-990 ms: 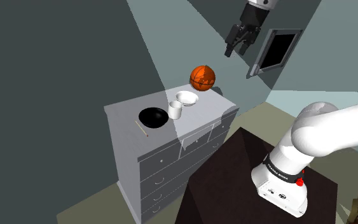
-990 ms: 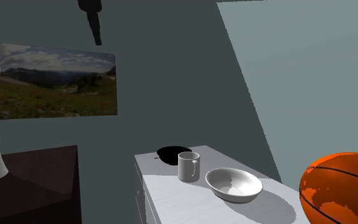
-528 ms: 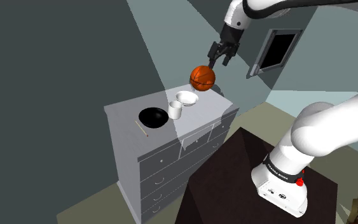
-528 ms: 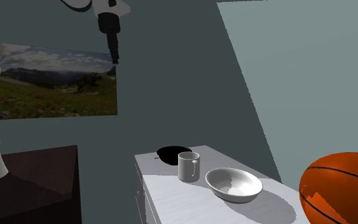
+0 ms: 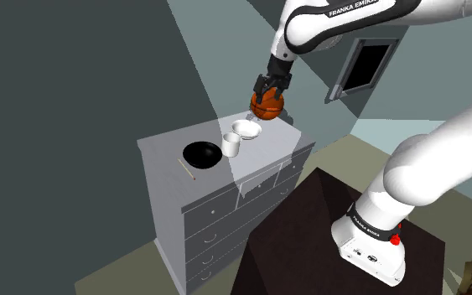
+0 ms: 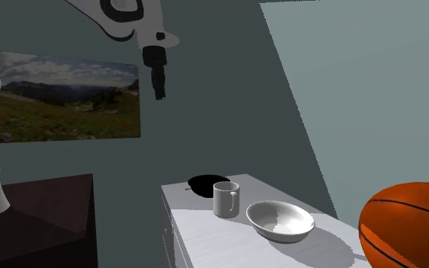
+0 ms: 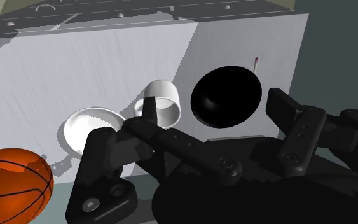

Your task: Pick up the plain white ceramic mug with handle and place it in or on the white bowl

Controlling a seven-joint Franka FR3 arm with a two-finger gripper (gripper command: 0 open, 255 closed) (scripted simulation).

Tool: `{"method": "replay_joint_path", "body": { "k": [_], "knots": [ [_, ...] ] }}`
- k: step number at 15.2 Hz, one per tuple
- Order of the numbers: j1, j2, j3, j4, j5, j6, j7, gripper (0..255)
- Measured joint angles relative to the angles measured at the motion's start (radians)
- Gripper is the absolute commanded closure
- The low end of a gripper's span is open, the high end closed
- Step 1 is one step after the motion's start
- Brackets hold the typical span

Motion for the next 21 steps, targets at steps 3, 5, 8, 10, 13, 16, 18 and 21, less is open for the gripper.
{"method": "replay_joint_path", "body": {
  "k": [3, 5, 8, 10, 13, 16, 18, 21],
  "knots": [
    [-0.002, 0.119, -0.005, 0.027, 0.002, 0.083, -0.004, 0],
    [-0.003, 0.188, -0.006, 0.056, 0.003, 0.118, -0.004, 0],
    [-0.005, 0.306, -0.009, 0.112, 0.008, 0.173, -0.006, 0],
    [-0.010, 0.385, -0.015, 0.152, 0.012, 0.206, -0.018, 0],
    [-0.012, 0.510, -0.015, 0.225, 0.019, 0.251, -0.020, 0],
    [-0.014, 0.623, -0.014, 0.296, 0.024, 0.284, -0.020, 0],
    [-0.017, 0.703, -0.014, 0.353, 0.028, 0.303, -0.022, 0],
    [-0.028, 0.821, -0.014, 0.456, 0.035, 0.311, -0.033, 0]
  ]
}}
